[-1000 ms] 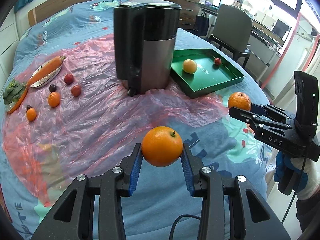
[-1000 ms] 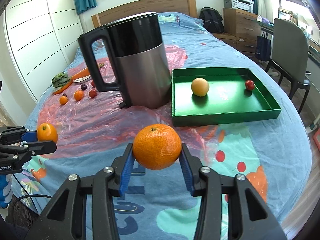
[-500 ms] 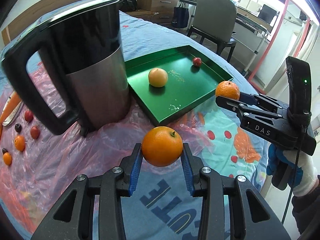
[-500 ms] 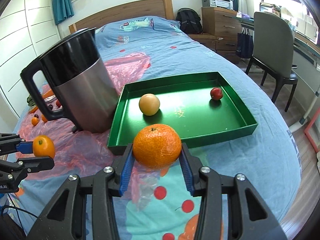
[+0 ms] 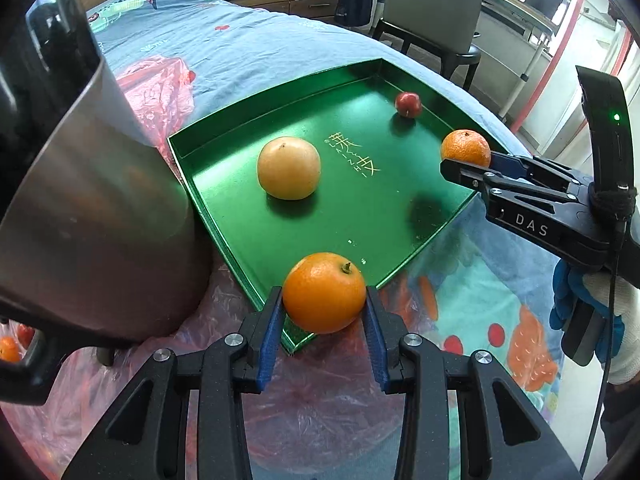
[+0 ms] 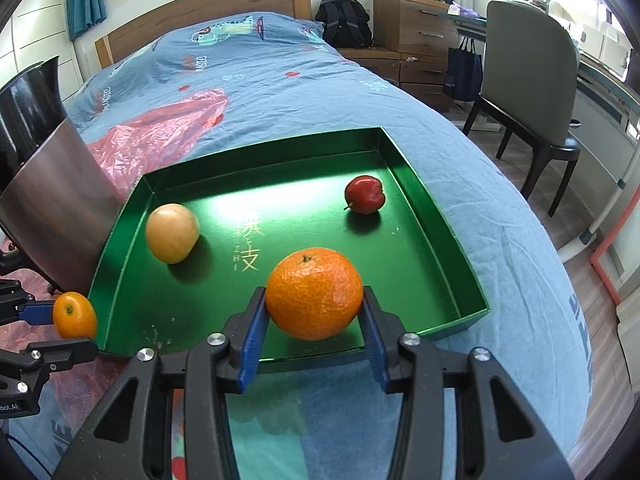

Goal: Organize fruits
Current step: 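Carry the orange and tangerine over the green tray with both tools, then open the right tool to drop the tangerine while the left tool releases the orange in the tray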

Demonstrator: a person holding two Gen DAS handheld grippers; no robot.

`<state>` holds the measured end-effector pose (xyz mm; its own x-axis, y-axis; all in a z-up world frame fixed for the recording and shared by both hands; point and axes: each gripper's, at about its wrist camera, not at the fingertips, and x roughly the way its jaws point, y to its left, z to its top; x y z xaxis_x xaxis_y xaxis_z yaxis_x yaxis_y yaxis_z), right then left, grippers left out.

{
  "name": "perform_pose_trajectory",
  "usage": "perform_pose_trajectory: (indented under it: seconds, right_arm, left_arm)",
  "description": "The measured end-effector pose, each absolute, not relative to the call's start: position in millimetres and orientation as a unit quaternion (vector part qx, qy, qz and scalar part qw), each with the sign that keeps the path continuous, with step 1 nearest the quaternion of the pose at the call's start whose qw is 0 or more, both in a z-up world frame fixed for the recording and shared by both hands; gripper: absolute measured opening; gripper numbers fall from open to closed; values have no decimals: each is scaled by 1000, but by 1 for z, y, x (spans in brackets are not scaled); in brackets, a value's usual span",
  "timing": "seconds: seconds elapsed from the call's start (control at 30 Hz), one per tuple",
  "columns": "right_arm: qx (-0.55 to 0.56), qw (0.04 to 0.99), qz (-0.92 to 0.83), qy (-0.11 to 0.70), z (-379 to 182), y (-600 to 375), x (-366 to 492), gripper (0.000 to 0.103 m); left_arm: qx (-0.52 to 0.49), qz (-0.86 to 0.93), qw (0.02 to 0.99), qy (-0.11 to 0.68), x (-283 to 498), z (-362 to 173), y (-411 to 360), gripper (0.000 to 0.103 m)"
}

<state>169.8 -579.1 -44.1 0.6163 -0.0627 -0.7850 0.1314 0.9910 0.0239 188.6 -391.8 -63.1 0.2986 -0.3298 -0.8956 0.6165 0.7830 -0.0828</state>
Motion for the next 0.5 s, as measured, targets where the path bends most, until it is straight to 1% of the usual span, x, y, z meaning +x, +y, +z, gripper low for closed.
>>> perform_pose_trajectory:
  seconds: [0.23, 0.5]
  right_arm:
    - [40, 893, -62, 444, -62, -593, 187, 20]
    - [52, 893, -74, 440, -70, -603, 200, 20]
  left_arm:
    - [143, -287, 791, 521, 207, -84, -407, 33]
    - [137, -276, 788, 533, 217, -98, -411, 33]
